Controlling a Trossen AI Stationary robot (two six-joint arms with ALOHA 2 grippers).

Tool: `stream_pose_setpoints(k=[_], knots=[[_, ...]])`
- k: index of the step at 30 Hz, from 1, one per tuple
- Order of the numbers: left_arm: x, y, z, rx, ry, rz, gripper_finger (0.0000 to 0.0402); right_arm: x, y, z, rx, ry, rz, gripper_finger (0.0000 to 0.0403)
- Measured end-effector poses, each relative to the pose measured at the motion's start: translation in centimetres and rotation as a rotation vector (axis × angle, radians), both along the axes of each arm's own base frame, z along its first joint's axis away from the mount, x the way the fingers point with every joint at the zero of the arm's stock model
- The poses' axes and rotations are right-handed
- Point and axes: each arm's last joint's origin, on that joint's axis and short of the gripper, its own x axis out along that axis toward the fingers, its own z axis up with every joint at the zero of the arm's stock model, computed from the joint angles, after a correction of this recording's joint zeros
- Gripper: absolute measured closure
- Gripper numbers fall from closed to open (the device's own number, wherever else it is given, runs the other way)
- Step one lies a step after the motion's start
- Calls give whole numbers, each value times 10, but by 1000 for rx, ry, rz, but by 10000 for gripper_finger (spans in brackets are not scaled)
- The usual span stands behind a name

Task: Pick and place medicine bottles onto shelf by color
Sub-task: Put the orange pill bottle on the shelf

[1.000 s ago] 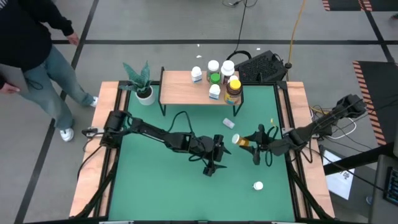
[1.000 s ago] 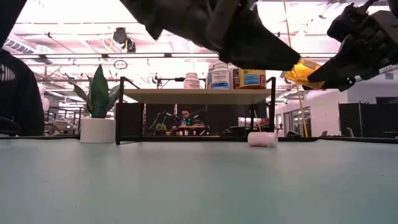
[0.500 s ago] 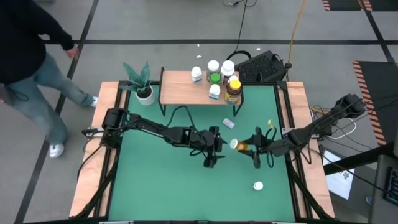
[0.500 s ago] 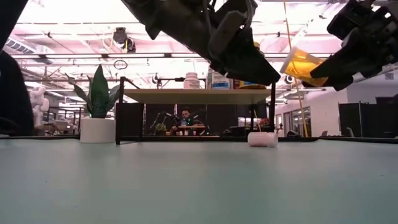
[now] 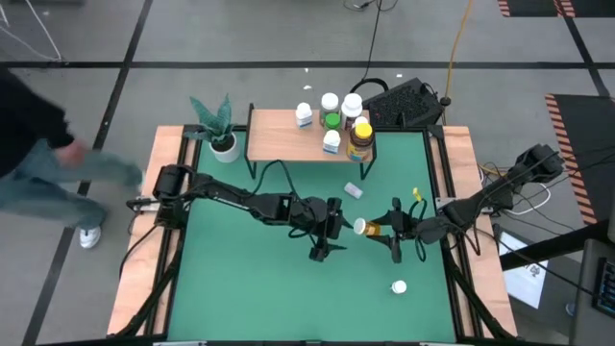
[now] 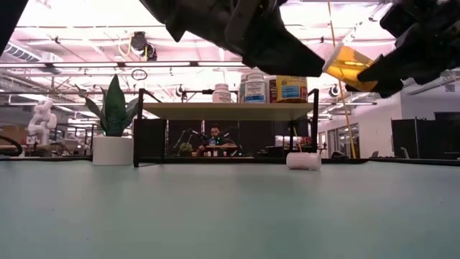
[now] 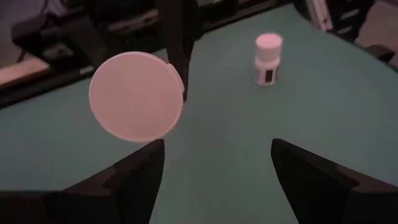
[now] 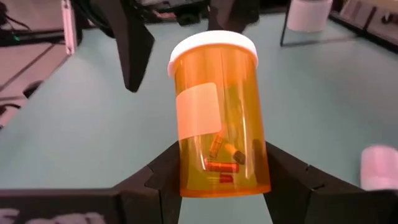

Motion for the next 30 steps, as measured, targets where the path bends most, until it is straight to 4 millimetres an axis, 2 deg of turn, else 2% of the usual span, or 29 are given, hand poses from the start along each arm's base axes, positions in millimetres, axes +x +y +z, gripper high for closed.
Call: stream_pose_setpoints(k=[5,12,17,23,30], knots=[[0,-1,1,-13,-8,-2,106,2,2,0,-16,-9,34,238],[2,1,4,-36,-40,113,106,3,2,1,-14,-15,27,238],[6,4,15,-44,-145,149,106,3,5,0,10,-9,112,238],[6,0,16,-30,-163,93,105,6,7,3,-20,-49,141,238],[4,-14,15,16,-170,28,105,11,10,1,-21,-68,158,238]])
